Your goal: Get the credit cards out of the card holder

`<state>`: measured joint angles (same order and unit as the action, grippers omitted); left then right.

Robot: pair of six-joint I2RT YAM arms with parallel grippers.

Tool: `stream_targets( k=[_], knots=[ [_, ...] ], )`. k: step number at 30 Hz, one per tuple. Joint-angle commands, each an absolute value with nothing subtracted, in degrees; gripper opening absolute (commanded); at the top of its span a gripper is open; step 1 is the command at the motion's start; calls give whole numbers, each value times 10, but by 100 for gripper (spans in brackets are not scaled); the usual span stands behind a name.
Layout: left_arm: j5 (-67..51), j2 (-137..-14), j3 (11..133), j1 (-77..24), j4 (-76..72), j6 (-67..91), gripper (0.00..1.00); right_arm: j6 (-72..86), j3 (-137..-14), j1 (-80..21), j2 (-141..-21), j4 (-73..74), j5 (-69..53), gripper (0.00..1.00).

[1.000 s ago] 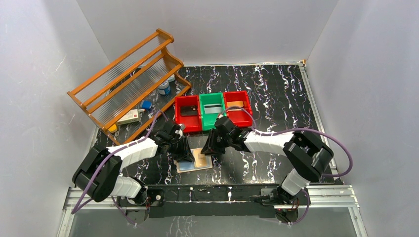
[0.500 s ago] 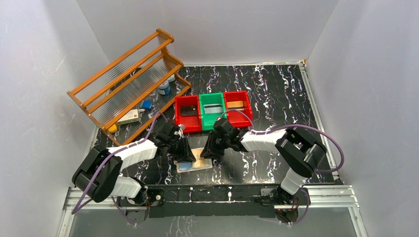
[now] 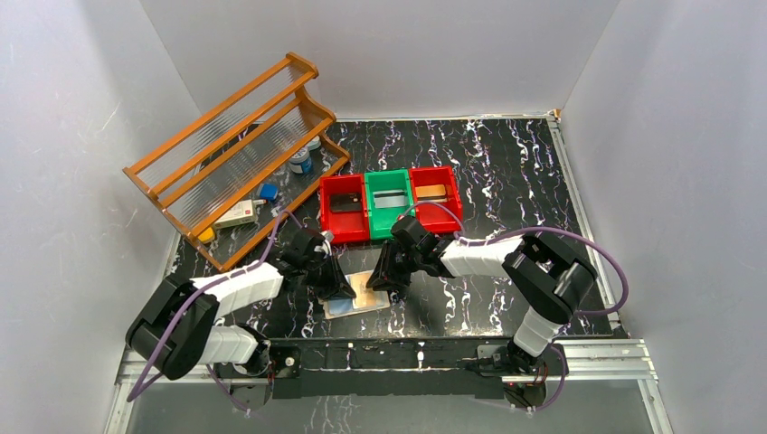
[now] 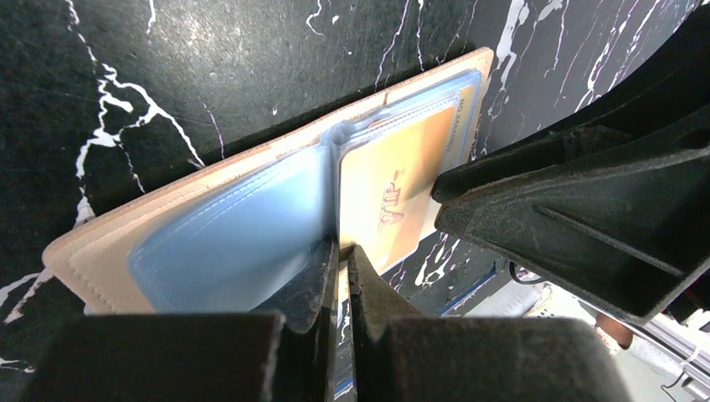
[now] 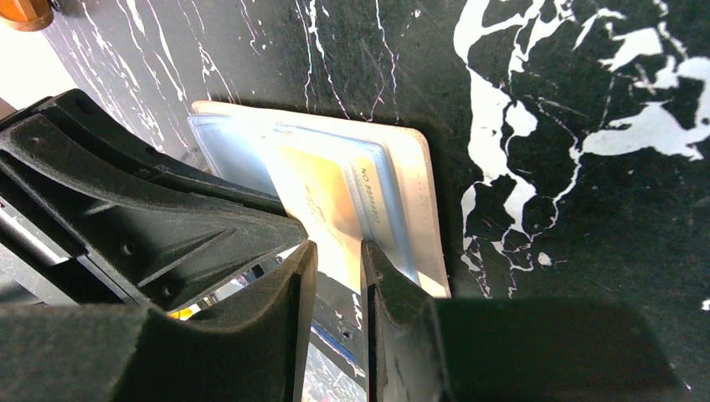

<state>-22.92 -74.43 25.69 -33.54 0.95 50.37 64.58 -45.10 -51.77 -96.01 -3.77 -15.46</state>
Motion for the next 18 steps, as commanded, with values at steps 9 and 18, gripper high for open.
stream_targets(
  k=[9,18],
  knots=[
    [-266,-711,245,-343,-4,512,0,639,-450,-524,-984,5,-128,41],
    [-245,-674,242,-343,23,512,0,629,-455,-525,-982,9,-128,33]
  ],
)
